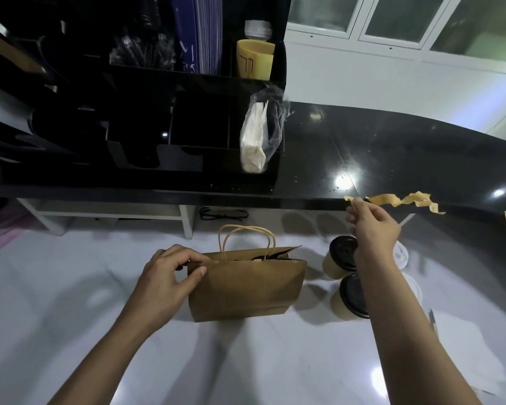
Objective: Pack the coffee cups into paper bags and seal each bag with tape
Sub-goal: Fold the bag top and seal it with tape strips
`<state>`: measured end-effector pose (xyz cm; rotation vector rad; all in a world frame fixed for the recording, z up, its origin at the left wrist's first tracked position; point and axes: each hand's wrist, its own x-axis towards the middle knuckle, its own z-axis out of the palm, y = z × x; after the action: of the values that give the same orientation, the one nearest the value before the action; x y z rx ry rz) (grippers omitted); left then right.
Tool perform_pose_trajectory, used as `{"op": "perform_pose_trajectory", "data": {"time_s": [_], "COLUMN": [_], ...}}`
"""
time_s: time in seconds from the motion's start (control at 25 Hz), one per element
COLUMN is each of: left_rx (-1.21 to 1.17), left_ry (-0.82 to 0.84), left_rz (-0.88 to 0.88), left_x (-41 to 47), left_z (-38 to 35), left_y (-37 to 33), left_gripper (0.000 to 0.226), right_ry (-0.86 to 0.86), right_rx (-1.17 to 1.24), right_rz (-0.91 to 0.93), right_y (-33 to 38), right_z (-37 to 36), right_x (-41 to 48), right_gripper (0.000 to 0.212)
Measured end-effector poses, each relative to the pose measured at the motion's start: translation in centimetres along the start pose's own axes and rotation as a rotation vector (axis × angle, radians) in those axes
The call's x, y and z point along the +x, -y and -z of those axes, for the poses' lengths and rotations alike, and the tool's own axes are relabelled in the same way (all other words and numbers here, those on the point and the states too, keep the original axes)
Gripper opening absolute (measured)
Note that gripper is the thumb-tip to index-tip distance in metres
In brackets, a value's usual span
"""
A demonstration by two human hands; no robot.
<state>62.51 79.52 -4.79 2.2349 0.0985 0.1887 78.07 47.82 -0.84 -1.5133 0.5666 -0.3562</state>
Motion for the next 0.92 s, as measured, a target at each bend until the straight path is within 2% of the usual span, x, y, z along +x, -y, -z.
{"op": "perform_pose_trajectory", "data": {"time_s": [0.4,0.72,0.92], "left_rx": [-0.005,-0.022,-0.056], "left_ry": [0.015,0.002,0.005], "left_rz": [-0.037,-0.057,-0.073], "left_x": [-0.2,-0.3,-0.3], "left_z": [0.2,0.0,0.1], "left_y": [0.4,0.9,1.2], "left_gripper": [0.018,0.018,0.017], "right_ry": [0.232,0.383,0.497], "right_rx": [-0.086,0.036,0.086], "right_rz": [0.046,0.069,0.15], "right_y": [0.6,-0.1,-1.9], "right_z": [0.9,2.2,2.9], "right_x": [-8.4,-13.2,-15.7], "right_gripper": [0.022,0.016,0.024]}}
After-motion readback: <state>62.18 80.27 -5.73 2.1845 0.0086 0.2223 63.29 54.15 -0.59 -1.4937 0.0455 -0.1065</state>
